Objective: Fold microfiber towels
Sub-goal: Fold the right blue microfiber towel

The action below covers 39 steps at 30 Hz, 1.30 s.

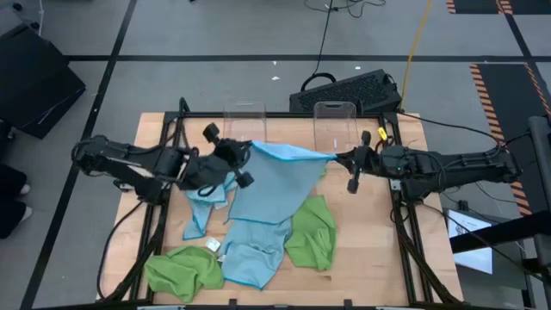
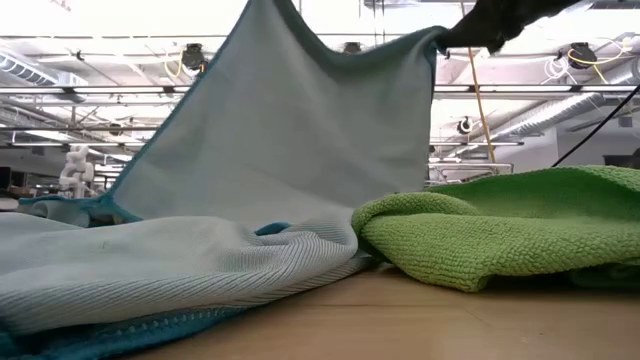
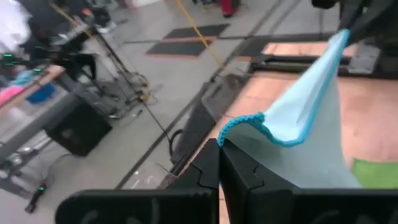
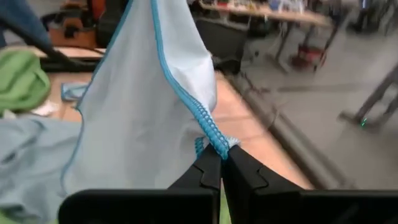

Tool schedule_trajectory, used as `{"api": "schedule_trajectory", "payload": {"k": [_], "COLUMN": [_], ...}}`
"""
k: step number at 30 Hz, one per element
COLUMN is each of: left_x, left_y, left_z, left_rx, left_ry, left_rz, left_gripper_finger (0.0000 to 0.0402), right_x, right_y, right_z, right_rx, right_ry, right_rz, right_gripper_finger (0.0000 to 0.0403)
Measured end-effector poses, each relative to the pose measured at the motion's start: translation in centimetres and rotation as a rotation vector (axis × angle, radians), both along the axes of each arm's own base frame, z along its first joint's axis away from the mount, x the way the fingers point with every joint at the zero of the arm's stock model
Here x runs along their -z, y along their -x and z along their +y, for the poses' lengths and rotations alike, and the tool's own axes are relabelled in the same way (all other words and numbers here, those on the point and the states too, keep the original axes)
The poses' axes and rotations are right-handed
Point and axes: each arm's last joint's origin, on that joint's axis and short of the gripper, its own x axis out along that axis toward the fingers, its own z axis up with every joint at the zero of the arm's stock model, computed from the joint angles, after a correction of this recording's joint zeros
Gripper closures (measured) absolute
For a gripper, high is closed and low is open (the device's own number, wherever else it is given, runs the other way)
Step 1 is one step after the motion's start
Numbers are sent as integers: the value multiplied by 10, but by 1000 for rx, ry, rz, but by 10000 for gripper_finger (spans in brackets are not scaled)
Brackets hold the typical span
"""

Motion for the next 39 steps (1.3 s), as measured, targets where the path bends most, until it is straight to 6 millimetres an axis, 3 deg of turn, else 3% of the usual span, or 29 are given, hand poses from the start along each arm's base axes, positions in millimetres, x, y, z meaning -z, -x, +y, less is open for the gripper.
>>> {"api": "schedule_trajectory", "payload": {"k": [9,15,20,27,33,39], "left_x": [-1,-7,-8,-7,-6,-8], "left_y": [-6,-10,-11,-12,-14,-14], "left_z": [16,16,16,22,27,30], "left_rx": [-2,-3,-5,-8,109,190], "left_ry": [256,295,304,385,422,379], "left_rz": [-148,-250,-269,-293,-237,-188], "left_gripper_finger": [396,396,396,396,396,396], "right_x": [-3,-18,-25,-17,-7,-15], "right_y": [8,30,50,69,70,66], "right_z": [8,8,2,0,-2,-6], "right_rx": [-203,-333,-288,-191,-8,100], "right_ry": [-337,-292,-298,-521,-727,-746], "right_rz": [-65,-149,-222,-184,-156,-297], "right_gripper_finger": [403,403,403,403,403,403]}}
